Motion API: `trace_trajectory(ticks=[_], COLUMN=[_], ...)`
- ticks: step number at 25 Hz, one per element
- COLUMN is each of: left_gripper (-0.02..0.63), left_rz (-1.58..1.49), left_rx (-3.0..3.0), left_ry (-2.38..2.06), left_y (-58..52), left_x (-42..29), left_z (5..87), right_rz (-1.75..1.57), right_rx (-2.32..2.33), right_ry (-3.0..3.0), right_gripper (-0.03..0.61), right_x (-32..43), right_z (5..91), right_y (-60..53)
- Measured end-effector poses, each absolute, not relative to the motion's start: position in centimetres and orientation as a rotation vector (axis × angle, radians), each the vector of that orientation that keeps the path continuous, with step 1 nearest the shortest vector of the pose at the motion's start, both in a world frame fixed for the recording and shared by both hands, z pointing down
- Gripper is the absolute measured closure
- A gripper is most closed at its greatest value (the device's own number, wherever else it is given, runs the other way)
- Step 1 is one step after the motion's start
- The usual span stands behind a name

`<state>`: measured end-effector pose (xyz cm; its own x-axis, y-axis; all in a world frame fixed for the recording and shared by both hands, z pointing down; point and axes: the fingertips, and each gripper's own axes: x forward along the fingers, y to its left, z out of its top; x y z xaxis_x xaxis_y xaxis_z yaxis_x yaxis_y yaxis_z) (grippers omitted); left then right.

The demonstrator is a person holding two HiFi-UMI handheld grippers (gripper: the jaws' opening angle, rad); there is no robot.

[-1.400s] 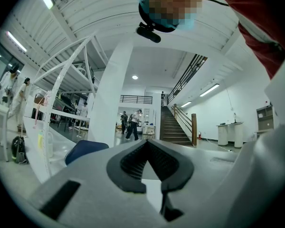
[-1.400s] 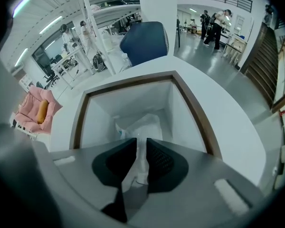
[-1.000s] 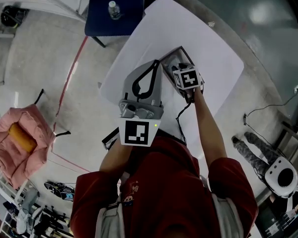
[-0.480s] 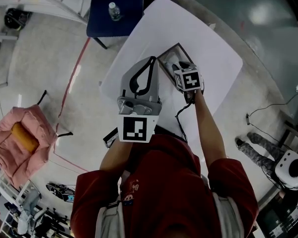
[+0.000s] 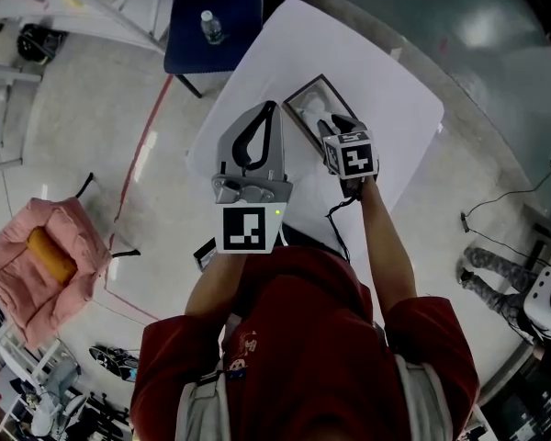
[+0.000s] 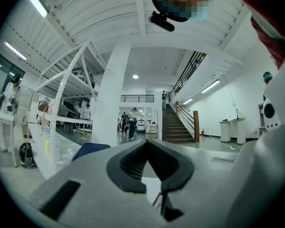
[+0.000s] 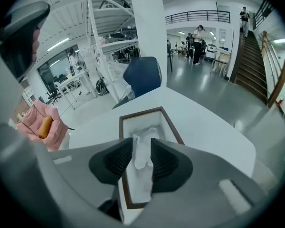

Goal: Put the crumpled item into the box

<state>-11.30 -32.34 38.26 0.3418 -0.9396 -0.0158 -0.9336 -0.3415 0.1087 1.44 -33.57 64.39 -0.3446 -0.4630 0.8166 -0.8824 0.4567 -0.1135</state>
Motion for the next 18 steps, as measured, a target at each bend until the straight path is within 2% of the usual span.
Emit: trace_trajectory(ticks=[10, 18], left_gripper=[0.611, 0.611], left_rz=[-0.068, -0.081], left_rx=[2.547, 2.526], left_ry=[-1.756, -1.822], left_y=[-29.3, -25.6], left_x=[-8.7, -9.3], left_z=[36.6, 34.9], right_rz=[0.630, 0.525], right_rx=[1.190, 1.198], right_ry=[-2.140, -2.280], right_gripper=[0.456, 0.456], right_x=[2.4, 1.6], right_z=[57.3, 52.0], right_y=[-30.8, -27.4])
